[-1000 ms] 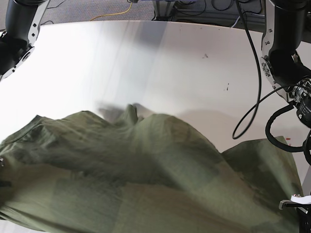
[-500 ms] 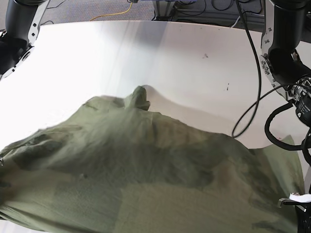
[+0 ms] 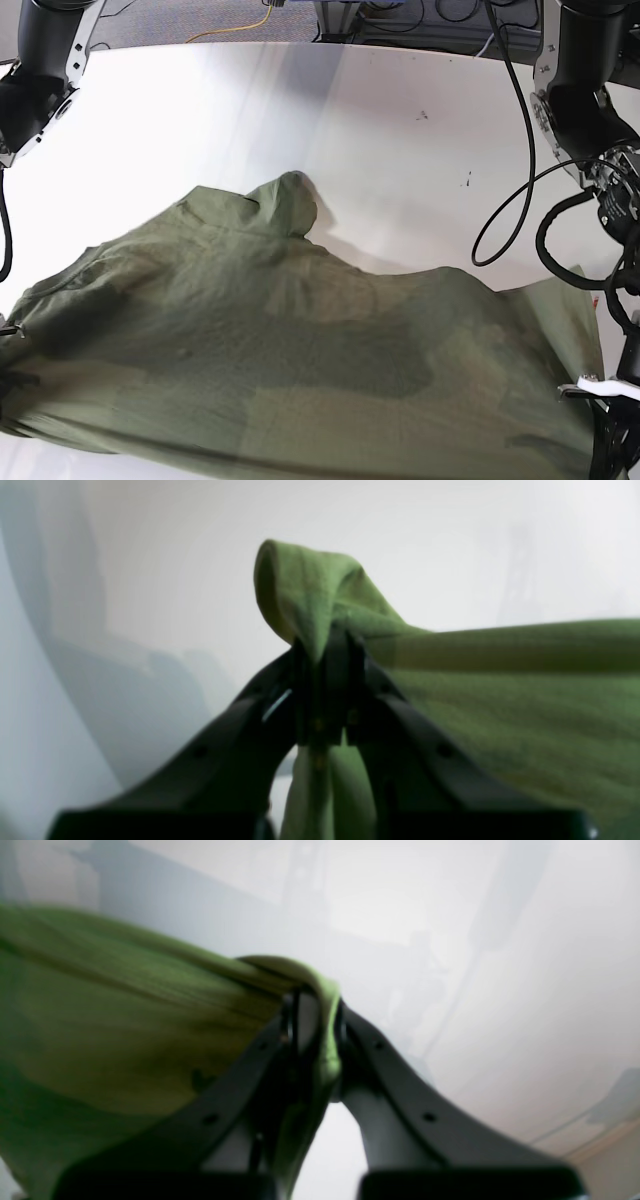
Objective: Layout the t-shirt on the table in an organized manner, then fold the t-shirt properly
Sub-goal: 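Swing the held shirt up and forward with both grippers, shaking it out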
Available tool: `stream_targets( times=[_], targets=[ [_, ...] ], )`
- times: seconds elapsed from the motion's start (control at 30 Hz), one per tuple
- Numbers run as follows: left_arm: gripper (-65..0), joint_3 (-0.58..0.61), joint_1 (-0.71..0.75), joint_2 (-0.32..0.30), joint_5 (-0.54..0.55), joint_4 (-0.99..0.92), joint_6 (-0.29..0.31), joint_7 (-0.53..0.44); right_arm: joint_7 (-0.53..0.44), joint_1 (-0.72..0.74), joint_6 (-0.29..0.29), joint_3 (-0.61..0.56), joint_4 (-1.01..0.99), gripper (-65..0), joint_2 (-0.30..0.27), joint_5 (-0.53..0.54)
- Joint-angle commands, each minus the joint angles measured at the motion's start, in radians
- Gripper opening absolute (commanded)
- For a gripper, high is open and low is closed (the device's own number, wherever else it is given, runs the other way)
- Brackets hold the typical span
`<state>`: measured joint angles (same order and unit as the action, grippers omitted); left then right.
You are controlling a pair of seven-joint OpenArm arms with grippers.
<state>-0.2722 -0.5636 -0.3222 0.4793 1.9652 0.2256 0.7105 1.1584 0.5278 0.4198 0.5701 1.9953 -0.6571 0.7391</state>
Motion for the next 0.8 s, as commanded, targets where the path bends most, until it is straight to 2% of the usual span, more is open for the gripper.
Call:
stream_targets(
  times=[0.0, 0.27, 0.47, 0.77],
  targets=[
    [-64.7, -0.008, -0.009, -0.005, -0.006, 0.018, -0.012, -0.036, -0.019, -0.005, -0.006, 0.012, 0.009, -65.0, -0.025, -0.014],
    [-64.7, -0.012, 0.035, -0.005, -0.008, 0.015, -0.012, -0.038, -0.03, -0.053, -0.006, 0.012, 0.008, -65.0, -0.008, -0.014],
    [-64.7, -0.014, 0.064, -0.002, -0.012, -0.016, -0.012, -0.038, -0.088, -0.096, -0.006, 0.006, -0.02, -65.0, 0.023, -0.016],
    [-64.9, -0.014, 0.115, -0.001, -0.008, -0.007, -0.012, -0.038, -0.091, -0.154, -0.006, 0.012, -0.029, -65.0, 0.041, -0.014]
  ],
)
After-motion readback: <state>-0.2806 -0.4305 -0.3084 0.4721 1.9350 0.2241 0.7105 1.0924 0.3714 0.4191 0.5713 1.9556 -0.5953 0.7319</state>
